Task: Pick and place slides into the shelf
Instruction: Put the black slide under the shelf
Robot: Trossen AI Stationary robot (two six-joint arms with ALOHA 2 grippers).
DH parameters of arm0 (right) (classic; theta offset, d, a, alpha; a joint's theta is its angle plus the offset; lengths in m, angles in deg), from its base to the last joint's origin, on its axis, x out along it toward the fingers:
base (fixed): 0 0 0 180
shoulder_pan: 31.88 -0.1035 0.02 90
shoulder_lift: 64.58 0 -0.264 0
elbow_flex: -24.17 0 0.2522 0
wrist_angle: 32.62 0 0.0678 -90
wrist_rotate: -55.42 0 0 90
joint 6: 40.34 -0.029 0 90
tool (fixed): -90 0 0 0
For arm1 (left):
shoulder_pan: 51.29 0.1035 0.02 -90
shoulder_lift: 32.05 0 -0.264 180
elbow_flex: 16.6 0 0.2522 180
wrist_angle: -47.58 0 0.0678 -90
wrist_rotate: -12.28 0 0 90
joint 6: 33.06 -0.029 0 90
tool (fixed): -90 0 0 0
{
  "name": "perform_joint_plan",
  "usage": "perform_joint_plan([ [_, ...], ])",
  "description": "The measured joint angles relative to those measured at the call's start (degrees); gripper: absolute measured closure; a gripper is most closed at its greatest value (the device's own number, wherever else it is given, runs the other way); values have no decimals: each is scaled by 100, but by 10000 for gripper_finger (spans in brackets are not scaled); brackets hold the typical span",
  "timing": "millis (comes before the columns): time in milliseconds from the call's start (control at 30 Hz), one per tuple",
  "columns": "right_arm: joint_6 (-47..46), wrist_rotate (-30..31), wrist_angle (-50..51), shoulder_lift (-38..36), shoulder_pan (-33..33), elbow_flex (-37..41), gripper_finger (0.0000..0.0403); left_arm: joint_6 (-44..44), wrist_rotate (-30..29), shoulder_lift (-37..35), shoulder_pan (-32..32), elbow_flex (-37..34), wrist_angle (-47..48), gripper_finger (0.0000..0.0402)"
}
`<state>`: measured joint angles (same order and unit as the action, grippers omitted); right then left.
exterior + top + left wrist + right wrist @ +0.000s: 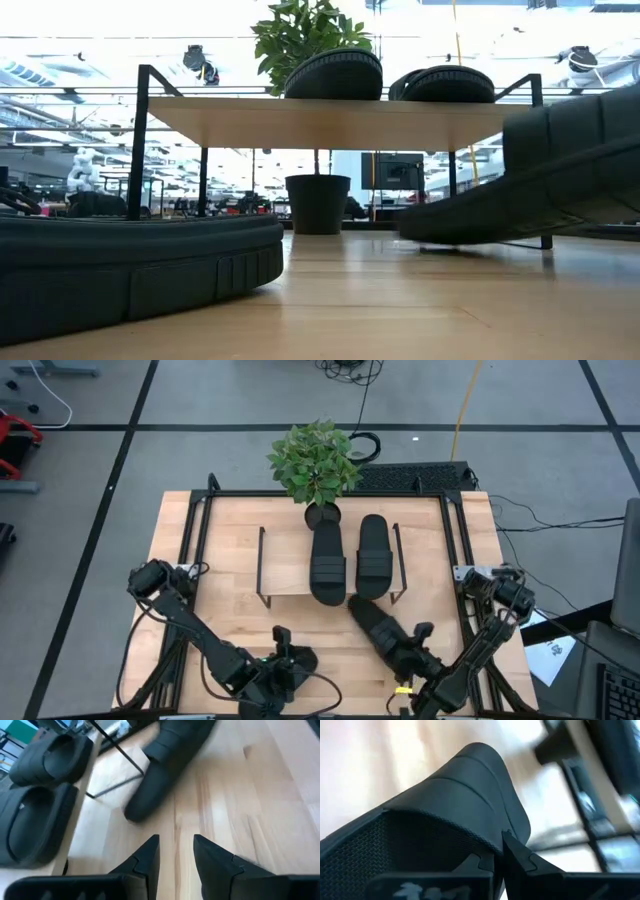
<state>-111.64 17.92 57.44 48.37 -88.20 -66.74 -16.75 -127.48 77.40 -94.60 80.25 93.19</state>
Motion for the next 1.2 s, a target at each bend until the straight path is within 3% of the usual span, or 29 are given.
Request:
perform_joint_plan([
  [133,-1360,-142,1104,386,106,-210,402,76,6,10,-11,-2,137,284],
  [300,-1280,-423,922,672,463,-242,402,147,5,11,36,-2,145,284],
  [633,-1361,-310,595,751,949,-246,398,263,8,9,67,-2,141,284],
  [1000,334,-585,-747,751,1215,-240,386,339,10,11,61,-2,141,284],
  [1200,294,-586,-947,742,1198,-240,344,337,12,11,52,-2,140,284],
])
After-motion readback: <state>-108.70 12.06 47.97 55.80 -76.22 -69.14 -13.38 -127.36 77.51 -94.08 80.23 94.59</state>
